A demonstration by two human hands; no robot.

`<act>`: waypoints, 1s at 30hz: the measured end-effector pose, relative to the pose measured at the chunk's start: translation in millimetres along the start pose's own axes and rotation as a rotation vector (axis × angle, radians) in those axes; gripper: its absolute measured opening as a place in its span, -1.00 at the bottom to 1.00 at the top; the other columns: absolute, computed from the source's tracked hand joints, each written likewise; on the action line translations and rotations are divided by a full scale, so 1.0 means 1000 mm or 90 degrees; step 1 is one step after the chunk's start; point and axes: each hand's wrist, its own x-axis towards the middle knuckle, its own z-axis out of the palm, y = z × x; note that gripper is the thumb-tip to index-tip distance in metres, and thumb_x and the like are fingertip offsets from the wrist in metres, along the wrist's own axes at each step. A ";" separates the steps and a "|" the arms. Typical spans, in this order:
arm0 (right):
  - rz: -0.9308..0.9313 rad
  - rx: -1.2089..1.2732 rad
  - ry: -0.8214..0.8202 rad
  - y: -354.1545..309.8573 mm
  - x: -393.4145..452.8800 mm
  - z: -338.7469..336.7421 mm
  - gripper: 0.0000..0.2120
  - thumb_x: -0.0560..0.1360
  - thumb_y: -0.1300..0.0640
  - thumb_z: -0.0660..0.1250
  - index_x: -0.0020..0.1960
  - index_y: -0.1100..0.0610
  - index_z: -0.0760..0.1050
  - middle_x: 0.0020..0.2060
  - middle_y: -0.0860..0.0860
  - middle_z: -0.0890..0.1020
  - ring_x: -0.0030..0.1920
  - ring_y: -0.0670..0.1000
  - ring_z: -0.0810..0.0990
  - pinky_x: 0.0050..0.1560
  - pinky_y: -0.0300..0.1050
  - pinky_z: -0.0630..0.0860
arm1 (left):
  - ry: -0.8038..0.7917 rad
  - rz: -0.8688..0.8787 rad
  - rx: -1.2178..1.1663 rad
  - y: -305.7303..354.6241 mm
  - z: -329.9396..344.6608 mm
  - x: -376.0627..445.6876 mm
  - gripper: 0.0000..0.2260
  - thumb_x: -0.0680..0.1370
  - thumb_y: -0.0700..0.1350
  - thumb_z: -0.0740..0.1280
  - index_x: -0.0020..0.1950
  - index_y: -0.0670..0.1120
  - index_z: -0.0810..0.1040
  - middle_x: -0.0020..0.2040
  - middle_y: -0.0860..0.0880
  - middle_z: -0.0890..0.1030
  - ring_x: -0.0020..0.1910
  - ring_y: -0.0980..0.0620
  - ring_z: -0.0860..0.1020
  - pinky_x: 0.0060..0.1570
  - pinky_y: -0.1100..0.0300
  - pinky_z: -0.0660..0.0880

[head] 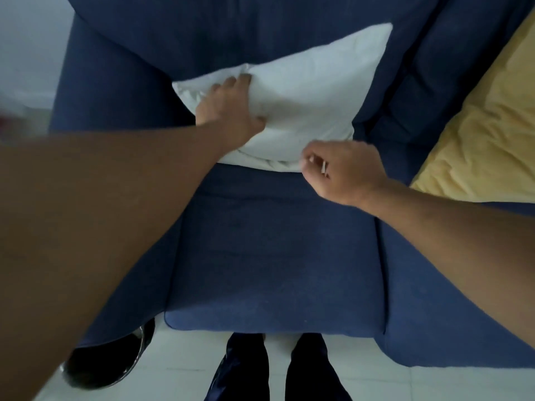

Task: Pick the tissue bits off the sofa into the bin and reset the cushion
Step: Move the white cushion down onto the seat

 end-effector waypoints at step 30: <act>0.337 -0.134 -0.409 0.036 0.008 0.115 -0.33 0.37 -0.36 0.17 0.45 -0.19 0.27 0.33 0.03 0.38 0.29 0.17 0.38 0.18 0.17 0.34 | -0.197 -0.059 -0.146 -0.020 0.161 -0.279 -0.62 0.40 -0.05 0.33 0.21 -0.02 0.45 0.04 0.05 0.53 -0.12 -0.04 0.58 -0.37 0.08 0.50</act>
